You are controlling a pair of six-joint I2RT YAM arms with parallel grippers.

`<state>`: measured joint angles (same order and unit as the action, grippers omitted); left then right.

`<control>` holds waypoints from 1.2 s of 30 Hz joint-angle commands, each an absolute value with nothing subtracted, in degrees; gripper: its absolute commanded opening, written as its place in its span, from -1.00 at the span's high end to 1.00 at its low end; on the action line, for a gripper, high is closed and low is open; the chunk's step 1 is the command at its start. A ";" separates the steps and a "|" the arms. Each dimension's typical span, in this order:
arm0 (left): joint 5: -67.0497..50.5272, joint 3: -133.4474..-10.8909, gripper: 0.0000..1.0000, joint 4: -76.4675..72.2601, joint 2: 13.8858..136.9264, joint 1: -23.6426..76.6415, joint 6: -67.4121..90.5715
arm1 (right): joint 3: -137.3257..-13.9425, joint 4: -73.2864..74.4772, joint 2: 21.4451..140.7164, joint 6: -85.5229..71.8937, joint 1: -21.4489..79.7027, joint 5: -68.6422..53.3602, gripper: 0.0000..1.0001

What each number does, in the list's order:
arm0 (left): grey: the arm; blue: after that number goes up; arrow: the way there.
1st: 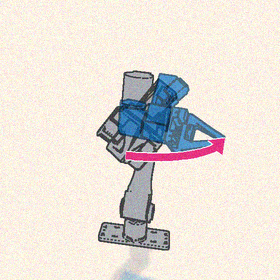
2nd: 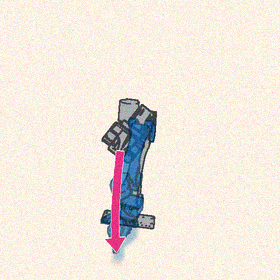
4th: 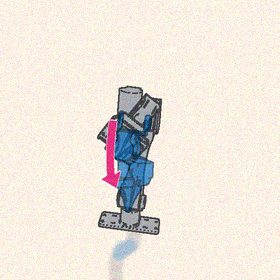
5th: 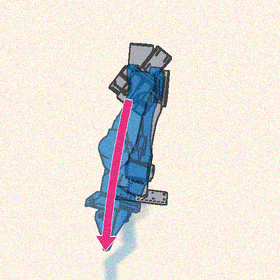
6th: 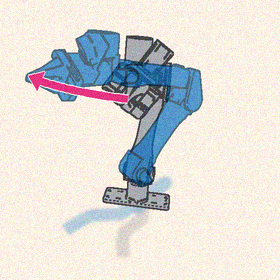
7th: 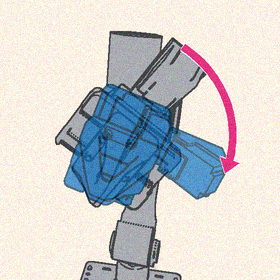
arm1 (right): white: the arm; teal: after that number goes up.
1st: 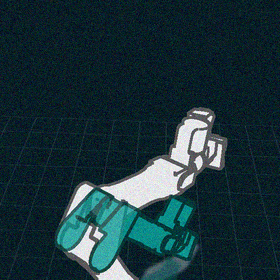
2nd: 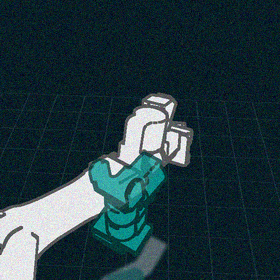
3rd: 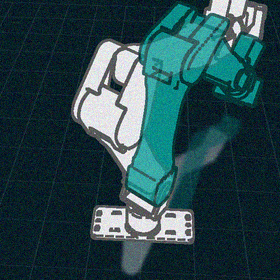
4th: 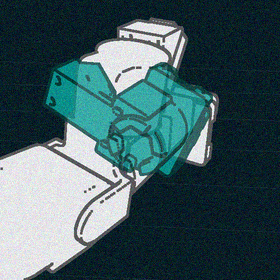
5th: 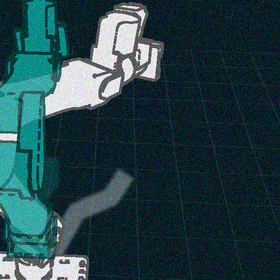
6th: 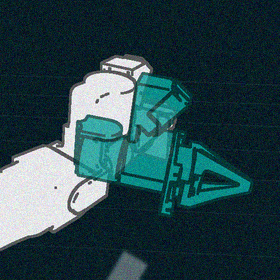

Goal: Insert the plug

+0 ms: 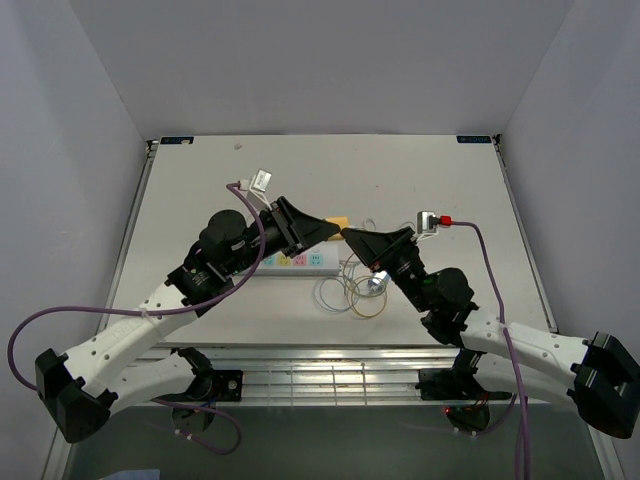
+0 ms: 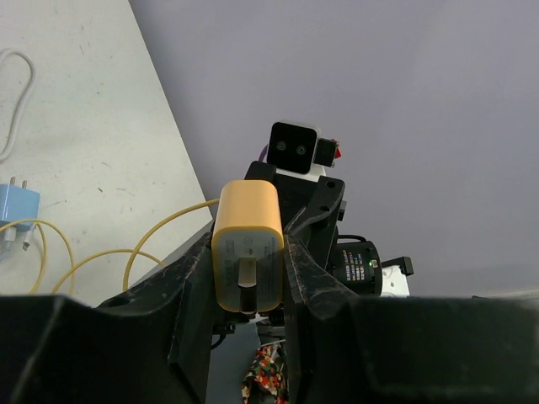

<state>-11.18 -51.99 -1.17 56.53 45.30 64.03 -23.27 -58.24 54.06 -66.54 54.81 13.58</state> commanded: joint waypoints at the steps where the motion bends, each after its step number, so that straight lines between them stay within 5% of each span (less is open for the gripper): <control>1: -12.74 -51.68 1.00 -1.58 56.60 46.41 63.55 | -26.37 -62.23 54.23 -65.74 55.28 13.01 0.73; 9: -12.31 -53.88 1.00 3.32 57.92 46.50 62.40 | -26.28 -61.88 52.82 -63.12 55.28 13.27 0.84; 14: -10.55 -53.97 -0.25 6.06 56.87 46.49 61.70 | -27.07 -57.40 50.11 -57.67 55.28 14.32 0.85; 17: -9.76 -54.23 -0.69 7.20 56.17 46.58 61.35 | -27.16 -54.50 48.78 -54.41 55.28 15.38 0.85; 21: -8.97 -54.67 -0.93 8.78 55.55 46.49 61.00 | -26.55 -52.30 47.64 -52.21 55.28 16.79 0.84; 36: 10.41 -63.09 -0.96 33.17 49.66 46.49 56.07 | -38.40 -31.47 48.42 -18.85 55.11 13.28 0.84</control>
<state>0.84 -59.29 22.39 51.72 46.26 58.19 -32.64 -35.03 47.77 -32.99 54.87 15.62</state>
